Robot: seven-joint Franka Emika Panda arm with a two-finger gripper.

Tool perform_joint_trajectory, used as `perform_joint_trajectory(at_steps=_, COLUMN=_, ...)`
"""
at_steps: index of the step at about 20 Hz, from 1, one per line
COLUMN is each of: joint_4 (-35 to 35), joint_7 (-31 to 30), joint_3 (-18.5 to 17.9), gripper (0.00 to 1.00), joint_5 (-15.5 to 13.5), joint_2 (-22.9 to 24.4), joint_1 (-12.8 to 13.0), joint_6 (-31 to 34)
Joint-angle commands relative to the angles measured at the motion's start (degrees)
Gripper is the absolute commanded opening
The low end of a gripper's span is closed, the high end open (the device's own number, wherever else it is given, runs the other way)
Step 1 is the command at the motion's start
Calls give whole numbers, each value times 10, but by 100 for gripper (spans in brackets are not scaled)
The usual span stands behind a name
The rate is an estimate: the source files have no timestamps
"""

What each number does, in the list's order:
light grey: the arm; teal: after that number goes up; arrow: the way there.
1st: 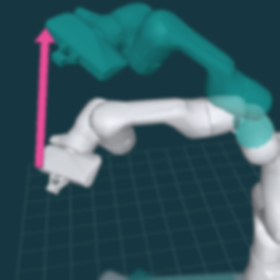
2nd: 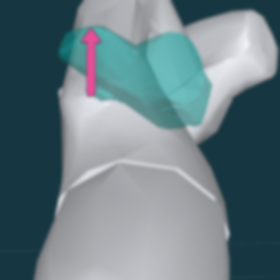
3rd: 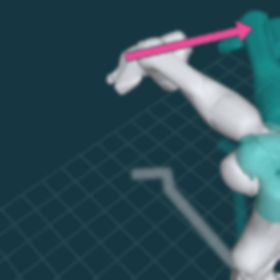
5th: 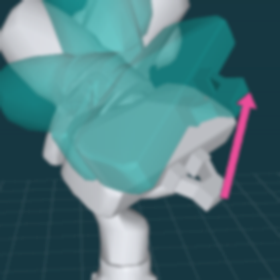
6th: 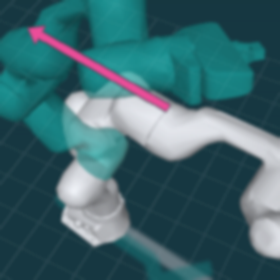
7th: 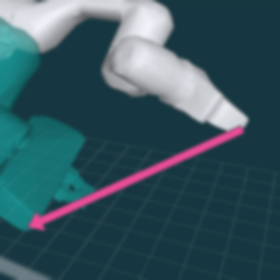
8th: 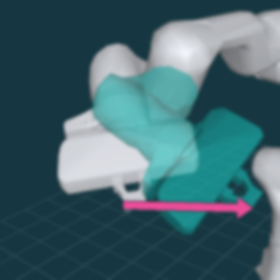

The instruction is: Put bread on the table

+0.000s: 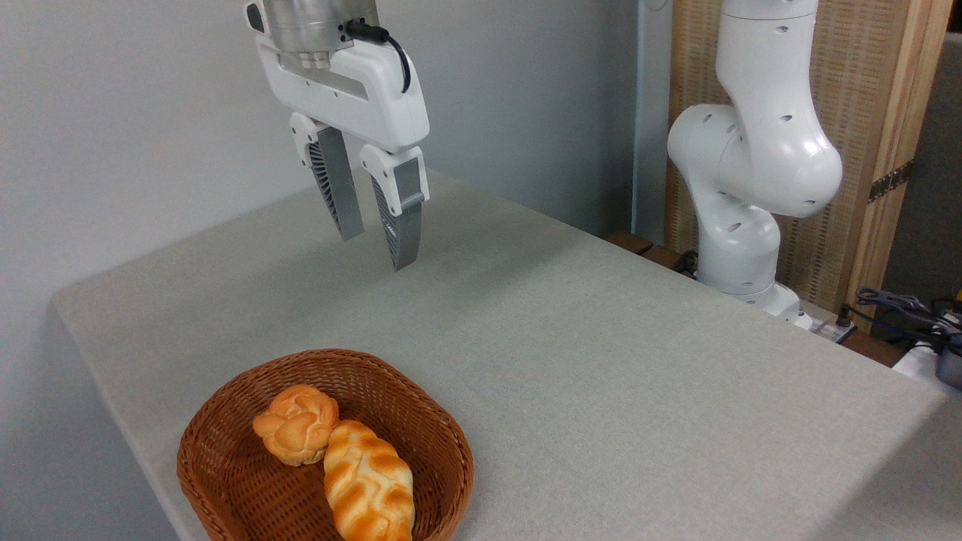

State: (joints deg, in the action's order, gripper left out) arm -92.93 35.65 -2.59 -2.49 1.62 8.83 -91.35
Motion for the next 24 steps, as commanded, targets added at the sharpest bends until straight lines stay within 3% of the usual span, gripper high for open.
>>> perform_joint_trajectory(at_steps=1, joint_4=-5, joint_7=-7, joint_3=1, gripper=100, joint_5=2, joint_2=8, joint_1=-6, joint_6=-3)
perform_joint_trajectory(at_steps=12, joint_4=-5, joint_7=-5, joint_3=27, gripper=100, joint_5=7, joint_2=-6, joint_1=-1, joint_6=-3)
perform_joint_trajectory(at_steps=24, joint_4=-5, joint_7=-9, joint_3=21, gripper=100, joint_5=6, joint_2=-4, joint_1=-3, joint_6=-2)
